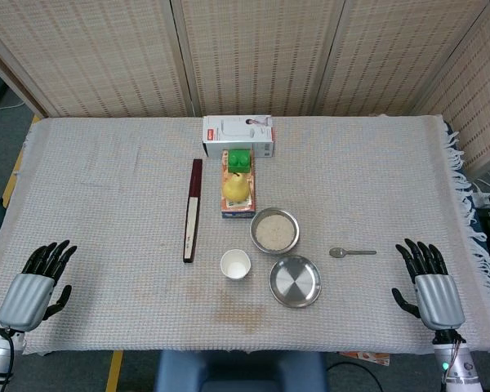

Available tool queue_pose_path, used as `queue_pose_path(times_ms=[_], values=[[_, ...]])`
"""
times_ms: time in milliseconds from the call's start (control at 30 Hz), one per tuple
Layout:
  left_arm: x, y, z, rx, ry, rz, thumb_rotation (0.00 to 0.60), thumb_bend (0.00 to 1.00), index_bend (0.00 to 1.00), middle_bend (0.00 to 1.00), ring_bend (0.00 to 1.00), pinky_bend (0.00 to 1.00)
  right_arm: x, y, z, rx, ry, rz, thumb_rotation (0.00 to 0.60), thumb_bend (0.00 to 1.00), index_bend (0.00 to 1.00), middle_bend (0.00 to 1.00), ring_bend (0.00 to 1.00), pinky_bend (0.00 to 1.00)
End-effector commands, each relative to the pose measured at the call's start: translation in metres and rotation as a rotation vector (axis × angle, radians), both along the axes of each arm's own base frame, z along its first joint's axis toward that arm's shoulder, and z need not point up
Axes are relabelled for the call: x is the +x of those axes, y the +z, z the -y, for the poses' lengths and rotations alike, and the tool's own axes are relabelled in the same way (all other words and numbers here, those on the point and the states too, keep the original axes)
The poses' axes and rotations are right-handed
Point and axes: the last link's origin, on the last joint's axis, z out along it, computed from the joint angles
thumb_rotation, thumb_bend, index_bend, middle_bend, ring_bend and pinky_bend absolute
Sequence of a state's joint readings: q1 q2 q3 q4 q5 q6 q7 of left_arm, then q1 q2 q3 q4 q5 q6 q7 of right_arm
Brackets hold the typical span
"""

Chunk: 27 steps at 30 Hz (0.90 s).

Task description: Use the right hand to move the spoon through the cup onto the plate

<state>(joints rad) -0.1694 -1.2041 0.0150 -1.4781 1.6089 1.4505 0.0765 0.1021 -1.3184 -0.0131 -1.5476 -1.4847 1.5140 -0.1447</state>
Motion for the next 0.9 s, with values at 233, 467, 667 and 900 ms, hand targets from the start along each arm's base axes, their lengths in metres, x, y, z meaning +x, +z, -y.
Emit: queue_pose_path(times_ms=[233,467,667,900], values=[[-0.001,-0.001,0.001,-0.006,0.004,0.004,0.6,0.48,0.0,0.0,0.0,0.09,0.003,-0.014,0.022,0.017,0.018,-0.012,0.6,0.2,0.26,0.03,0.0,0.0],[0.0,-0.003,-0.001,-0.022,-0.006,0.009,0.6,0.48,0.0,0.0,0.0,0.09,0.007,-0.045,0.068,0.095,0.023,-0.066,0.6,0.24,0.35,0.03,0.0,0.0],[0.0,-0.001,0.0,-0.022,-0.009,0.019,0.6,0.48,0.0,0.0,0.0,0.09,0.006,-0.07,0.096,0.145,0.0,-0.075,0.6,0.25,0.41,0.03,0.0,0.0],[-0.001,0.0,0.001,-0.019,-0.012,0.027,0.6,0.48,0.0,0.0,0.0,0.09,-0.001,-0.088,0.111,0.171,-0.049,-0.067,0.6,0.31,0.44,0.03,0.0,0.0]])
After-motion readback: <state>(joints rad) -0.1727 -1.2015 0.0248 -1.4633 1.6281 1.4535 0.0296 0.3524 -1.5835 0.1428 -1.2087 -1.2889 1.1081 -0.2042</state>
